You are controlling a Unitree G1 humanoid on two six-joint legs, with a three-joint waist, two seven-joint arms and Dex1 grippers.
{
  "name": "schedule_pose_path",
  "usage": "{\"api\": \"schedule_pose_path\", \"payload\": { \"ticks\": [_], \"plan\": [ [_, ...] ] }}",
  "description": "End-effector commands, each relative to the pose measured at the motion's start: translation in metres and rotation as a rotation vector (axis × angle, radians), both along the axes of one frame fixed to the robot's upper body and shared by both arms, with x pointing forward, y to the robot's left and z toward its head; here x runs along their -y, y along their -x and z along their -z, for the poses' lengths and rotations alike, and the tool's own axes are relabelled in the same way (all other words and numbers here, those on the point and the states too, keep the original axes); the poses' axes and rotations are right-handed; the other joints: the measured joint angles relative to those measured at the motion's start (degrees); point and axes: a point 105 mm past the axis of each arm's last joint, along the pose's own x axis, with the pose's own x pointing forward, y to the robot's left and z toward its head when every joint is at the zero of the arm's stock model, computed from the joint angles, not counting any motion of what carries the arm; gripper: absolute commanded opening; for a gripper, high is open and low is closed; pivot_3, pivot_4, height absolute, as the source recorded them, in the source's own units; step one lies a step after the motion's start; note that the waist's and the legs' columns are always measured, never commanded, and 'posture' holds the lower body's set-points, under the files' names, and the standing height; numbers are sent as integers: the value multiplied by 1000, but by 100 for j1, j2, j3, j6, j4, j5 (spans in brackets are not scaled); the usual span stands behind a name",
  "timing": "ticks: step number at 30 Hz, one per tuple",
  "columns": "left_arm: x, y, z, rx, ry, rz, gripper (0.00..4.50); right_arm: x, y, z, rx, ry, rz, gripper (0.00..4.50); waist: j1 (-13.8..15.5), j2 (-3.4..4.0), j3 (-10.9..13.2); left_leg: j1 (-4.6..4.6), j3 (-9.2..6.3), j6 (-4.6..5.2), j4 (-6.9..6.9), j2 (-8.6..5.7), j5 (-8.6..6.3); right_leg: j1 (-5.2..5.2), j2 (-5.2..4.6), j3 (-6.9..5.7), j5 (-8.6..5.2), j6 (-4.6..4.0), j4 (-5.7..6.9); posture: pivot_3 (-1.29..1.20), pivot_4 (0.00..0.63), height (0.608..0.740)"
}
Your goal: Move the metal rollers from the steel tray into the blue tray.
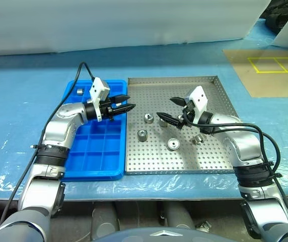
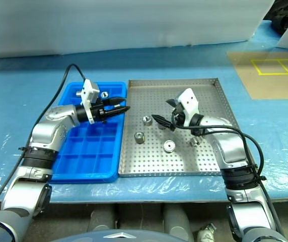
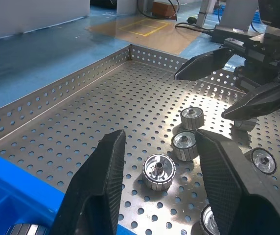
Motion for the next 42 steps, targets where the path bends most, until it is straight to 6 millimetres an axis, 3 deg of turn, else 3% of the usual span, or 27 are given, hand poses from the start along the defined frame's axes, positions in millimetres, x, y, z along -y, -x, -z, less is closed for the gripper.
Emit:
{"api": "schedule_pose_path", "payload": {
  "ticks": [1,24,30,33,42],
  "plan": [
    [4,1,-18,65,-6,27,2373,-5,2,-16,63,-9,-24,4438,1,0,0,0,0,0,0,0,0,0,0,0,0,0,0,-245,150,740],
    [6,4,-13,47,-22,48,2373,-4,4,-15,62,-6,-18,4438,-2,0,0,0,0,0,0,0,0,0,0,0,0,0,1,-255,150,740],
    [11,0,-23,78,2,50,2373,-4,3,-15,66,-6,-16,4438,-2,0,0,0,0,0,0,0,0,0,0,0,0,0,1,-259,150,740],
    [25,-2,-30,97,3,101,2373,-3,2,-18,72,-6,-11,4438,10,0,0,0,0,0,2,0,0,1,0,0,0,0,1,-273,150,740],
    [77,-20,-23,131,-87,260,2373,11,5,-20,94,-6,59,4438,-7,-1,0,1,0,4,7,-7,-2,8,0,2,0,1,-2,-358,150,740]
  ]
}}
